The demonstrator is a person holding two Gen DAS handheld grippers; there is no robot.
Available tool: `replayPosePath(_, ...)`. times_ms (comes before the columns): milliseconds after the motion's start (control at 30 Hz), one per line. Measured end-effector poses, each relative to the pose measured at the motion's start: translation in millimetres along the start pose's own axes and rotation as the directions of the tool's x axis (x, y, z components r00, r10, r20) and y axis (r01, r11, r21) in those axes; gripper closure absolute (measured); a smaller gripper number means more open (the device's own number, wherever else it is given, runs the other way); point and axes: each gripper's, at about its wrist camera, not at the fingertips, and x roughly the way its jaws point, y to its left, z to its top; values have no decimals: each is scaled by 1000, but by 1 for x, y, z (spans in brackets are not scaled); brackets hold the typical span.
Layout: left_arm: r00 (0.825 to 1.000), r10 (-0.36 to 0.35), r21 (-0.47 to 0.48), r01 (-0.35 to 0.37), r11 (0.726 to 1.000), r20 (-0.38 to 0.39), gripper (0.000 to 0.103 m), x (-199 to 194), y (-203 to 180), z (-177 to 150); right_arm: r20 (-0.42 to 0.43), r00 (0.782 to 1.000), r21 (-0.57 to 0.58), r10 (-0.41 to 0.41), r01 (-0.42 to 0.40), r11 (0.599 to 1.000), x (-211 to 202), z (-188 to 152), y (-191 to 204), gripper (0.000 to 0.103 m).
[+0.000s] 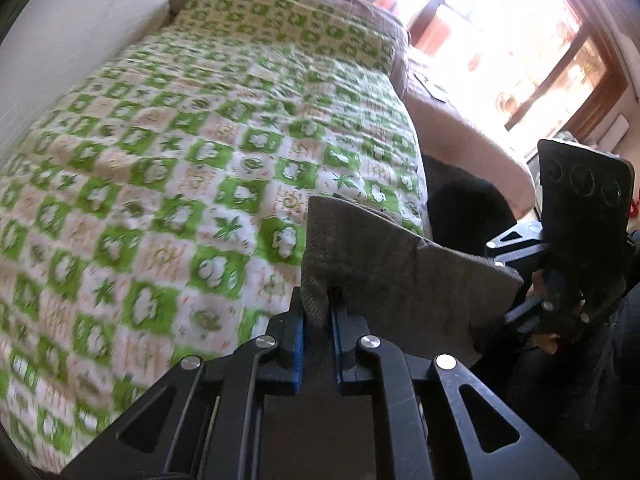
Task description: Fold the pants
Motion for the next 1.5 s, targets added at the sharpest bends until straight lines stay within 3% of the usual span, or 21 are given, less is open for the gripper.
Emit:
replayPosePath(333, 994, 62, -117, -51, 992, 86, 94, -52, 11, -61, -92, 992, -153, 82, -95, 984, 39, -6, 60, 79)
replayPosePath(633, 985, 108, -249, -72, 966, 136, 94, -70, 23, -120, -220, 964, -212, 148, -195, 958, 88, -22, 96, 79)
replayPosePath(1033, 981, 160, -368, -109, 924, 112, 94, -70, 47, -177, -335, 928, -245, 163, -253, 936, 147, -50, 116, 79)
replayPosePath(1333, 979, 198, -416, -159, 895, 50, 87, -69, 60, -194, -415, 901, -214, 122, -227, 950, 173, -60, 116, 73)
replayPosePath(1500, 972, 232, -440, -187, 878, 49, 85, -87, 61, -203, -443, 885, -169, 142, -238, 956, 172, -59, 114, 70)
